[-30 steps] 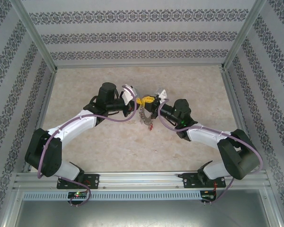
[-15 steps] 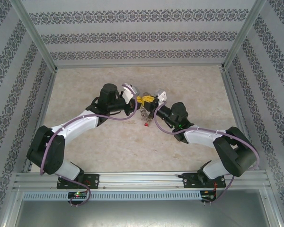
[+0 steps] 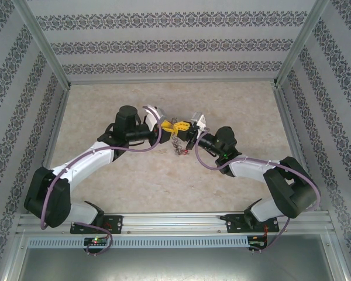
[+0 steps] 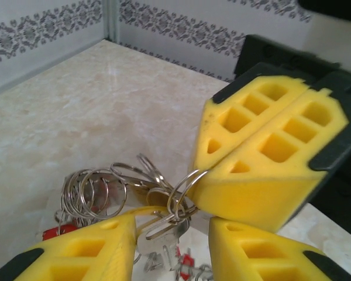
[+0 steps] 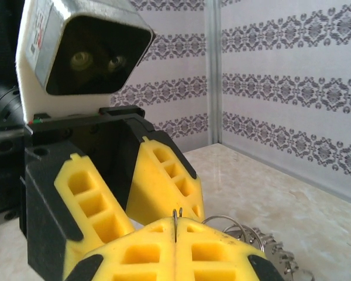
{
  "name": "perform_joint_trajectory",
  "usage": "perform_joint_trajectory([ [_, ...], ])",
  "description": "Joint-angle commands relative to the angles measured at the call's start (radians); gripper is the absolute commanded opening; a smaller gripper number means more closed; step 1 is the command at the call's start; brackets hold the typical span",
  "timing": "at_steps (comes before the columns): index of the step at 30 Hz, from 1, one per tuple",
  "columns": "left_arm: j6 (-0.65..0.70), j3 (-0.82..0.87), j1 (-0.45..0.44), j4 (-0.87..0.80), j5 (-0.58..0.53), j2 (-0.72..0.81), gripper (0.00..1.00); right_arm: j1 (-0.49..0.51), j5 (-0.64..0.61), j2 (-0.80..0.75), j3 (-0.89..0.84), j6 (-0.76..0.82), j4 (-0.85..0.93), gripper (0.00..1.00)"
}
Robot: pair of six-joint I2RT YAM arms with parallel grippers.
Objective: Put the keys on the keyring
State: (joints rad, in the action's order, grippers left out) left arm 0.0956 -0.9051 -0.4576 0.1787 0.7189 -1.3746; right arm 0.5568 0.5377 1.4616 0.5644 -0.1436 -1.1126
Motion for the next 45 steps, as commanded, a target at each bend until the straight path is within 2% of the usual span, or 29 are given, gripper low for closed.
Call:
perform_joint_trajectory([
  [1, 0.0, -0.034, 0.019, -0.017, 0.129, 0.045, 0.37, -0.022, 0.106, 0.009, -0.006, 0.019, -0.045, 0.0],
  [7, 0.056, -0.054, 0.05, -0.096, 0.16, 0.05, 0.37, -0.051, 0.173, 0.001, -0.001, 0.011, -0.049, 0.0],
  [14, 0.056, 0.0, 0.073, -0.066, 0.127, 0.102, 0.41, -0.07, 0.237, -0.02, -0.005, 0.006, -0.052, 0.0],
  [19, 0.077, -0.048, 0.073, -0.125, 0.183, 0.047, 0.44, -0.072, 0.27, -0.02, 0.005, -0.005, -0.054, 0.0],
  [23, 0.142, -0.098, 0.072, -0.213, 0.263, -0.006, 0.34, -0.071, 0.278, -0.019, 0.015, -0.021, -0.069, 0.0],
  [36, 0.225, -0.15, 0.055, -0.279, 0.326, -0.047, 0.35, -0.055, 0.32, -0.02, 0.031, -0.005, -0.048, 0.0],
  [45, 0.32, -0.167, 0.045, -0.362, 0.381, -0.055, 0.31, -0.049, 0.344, -0.015, 0.042, -0.005, -0.053, 0.0],
])
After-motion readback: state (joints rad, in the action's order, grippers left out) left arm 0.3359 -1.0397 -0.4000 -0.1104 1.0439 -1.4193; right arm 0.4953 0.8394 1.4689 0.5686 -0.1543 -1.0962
